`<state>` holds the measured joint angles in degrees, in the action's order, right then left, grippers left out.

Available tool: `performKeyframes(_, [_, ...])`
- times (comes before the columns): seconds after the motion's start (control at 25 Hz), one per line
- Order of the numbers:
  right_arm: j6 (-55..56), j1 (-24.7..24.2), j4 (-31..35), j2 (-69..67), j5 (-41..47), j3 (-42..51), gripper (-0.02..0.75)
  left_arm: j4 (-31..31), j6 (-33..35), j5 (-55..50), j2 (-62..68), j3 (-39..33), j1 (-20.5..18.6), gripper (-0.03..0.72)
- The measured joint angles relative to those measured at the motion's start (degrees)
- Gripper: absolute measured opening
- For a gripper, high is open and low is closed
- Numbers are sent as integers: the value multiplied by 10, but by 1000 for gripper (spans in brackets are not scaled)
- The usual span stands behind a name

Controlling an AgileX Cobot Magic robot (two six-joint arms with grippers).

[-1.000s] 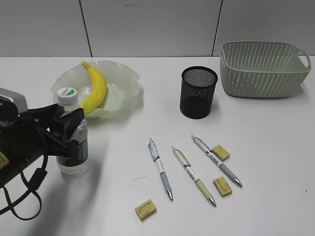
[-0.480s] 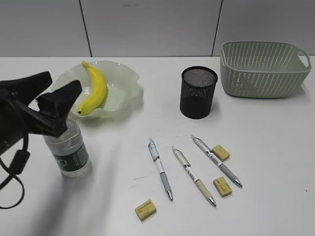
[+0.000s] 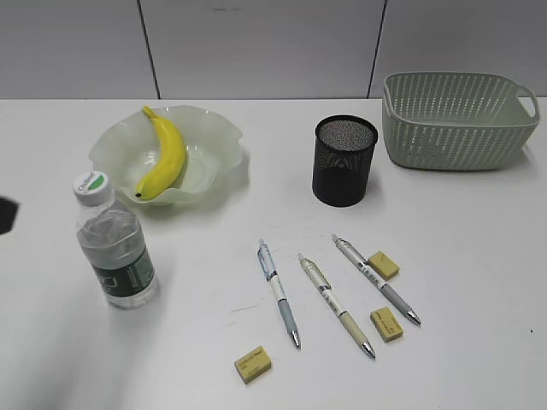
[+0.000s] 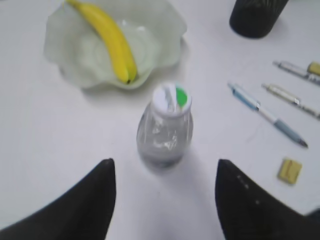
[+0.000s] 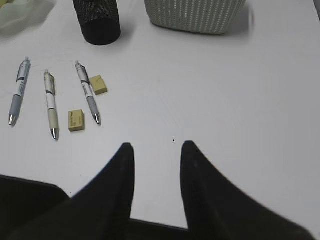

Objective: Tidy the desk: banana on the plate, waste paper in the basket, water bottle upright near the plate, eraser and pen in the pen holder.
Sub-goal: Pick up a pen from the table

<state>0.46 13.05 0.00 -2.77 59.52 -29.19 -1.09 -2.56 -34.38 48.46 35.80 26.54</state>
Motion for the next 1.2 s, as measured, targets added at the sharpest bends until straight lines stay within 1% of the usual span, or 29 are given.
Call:
performKeyframes(0.12, [0,0,0,0,0,0,258,2,-1,-150,-112,1,-3,447])
performKeyframes(0.2, [0,0,0,0,0,0,256,6,-6,-215,-180,1,-3,443])
performKeyframes(0.24, [0,0,0,0,0,0,256,7,-7,-229,-214,1,-3,440])
performKeyframes(0.36, [0,0,0,0,0,0,256,16,-8,-248,-302,-7,-3,435])
performKeyframes(0.52, [0,0,0,0,-1,0,256,17,-15,-263,-385,-46,-4,433])
performKeyframes(0.76, [0,0,0,0,-1,0,256,23,-30,-261,-425,-49,-15,407])
performKeyframes(0.88, [-15,0,29,-8,-11,-4,256,22,-31,-261,-429,-49,-17,403])
performKeyframes(0.92, [-26,0,48,-25,-23,-8,256,22,-31,-261,-435,-49,-22,401])
performKeyframes(1.0, [-40,0,75,-79,-60,-13,256,22,-31,-261,-455,-49,-46,398])
performKeyframes(1.12, [-54,0,87,-218,-133,-16,256,24,-31,-261,-488,-49,-94,396])
performKeyframes(1.2, [-71,0,98,-338,-183,-25,256,24,-31,-261,-488,-49,-112,396])
